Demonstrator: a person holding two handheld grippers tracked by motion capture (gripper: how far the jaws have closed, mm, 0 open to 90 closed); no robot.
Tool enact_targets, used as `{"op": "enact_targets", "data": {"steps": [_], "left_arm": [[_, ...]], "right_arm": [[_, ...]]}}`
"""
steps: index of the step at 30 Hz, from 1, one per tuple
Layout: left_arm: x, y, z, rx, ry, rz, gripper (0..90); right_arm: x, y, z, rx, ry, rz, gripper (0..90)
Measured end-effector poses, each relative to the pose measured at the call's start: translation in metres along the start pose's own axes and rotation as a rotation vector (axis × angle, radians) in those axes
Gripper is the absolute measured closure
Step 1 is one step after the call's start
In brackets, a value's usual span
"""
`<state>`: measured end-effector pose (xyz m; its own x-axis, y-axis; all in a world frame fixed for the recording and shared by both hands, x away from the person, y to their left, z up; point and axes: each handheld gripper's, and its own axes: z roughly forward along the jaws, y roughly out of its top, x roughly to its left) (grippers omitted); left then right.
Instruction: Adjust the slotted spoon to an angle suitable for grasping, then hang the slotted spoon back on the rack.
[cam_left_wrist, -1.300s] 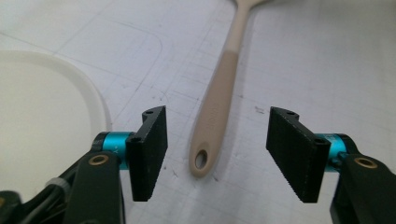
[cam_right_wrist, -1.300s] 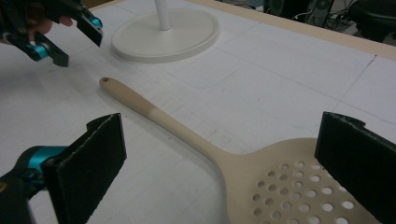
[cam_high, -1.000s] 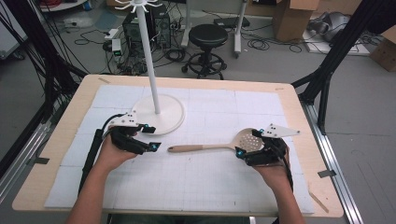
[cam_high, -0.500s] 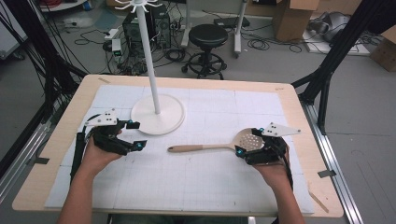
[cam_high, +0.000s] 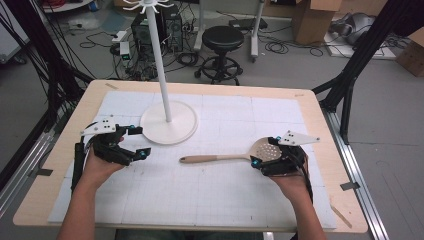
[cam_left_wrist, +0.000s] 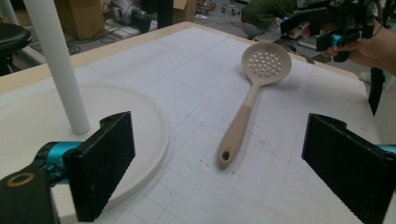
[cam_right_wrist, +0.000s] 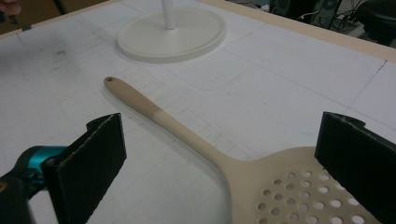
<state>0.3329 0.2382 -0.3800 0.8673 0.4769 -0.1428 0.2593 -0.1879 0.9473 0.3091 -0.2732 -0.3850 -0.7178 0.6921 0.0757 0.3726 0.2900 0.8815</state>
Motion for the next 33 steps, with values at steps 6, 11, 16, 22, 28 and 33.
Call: {"op": "enact_targets", "data": {"steps": [6,11,16,22,28,33], "left_arm": [[-0.001,-0.001,-0.004,-0.008,0.014,0.013,7.1],[-0.001,0.000,-0.006,-0.001,0.039,0.026,7.0],[0.000,-0.002,-0.005,0.009,0.032,0.021,7.1],[0.004,-0.003,-0.007,0.000,0.034,0.015,7.1],[0.006,-0.004,-0.018,-0.014,0.059,0.009,7.0],[0.007,-0.004,-0.022,-0.031,0.065,0.009,7.1]], "right_arm": [[-0.001,0.000,0.002,-0.007,0.006,-0.001,0.7],[-0.001,0.000,0.003,-0.004,0.008,-0.004,0.7],[0.000,0.001,0.002,-0.005,0.011,-0.004,0.7],[0.002,0.003,0.007,0.016,0.010,-0.012,0.7],[0.007,0.011,0.016,0.042,0.028,-0.056,0.7],[0.012,0.023,0.038,0.097,0.059,-0.099,0.7]]}}
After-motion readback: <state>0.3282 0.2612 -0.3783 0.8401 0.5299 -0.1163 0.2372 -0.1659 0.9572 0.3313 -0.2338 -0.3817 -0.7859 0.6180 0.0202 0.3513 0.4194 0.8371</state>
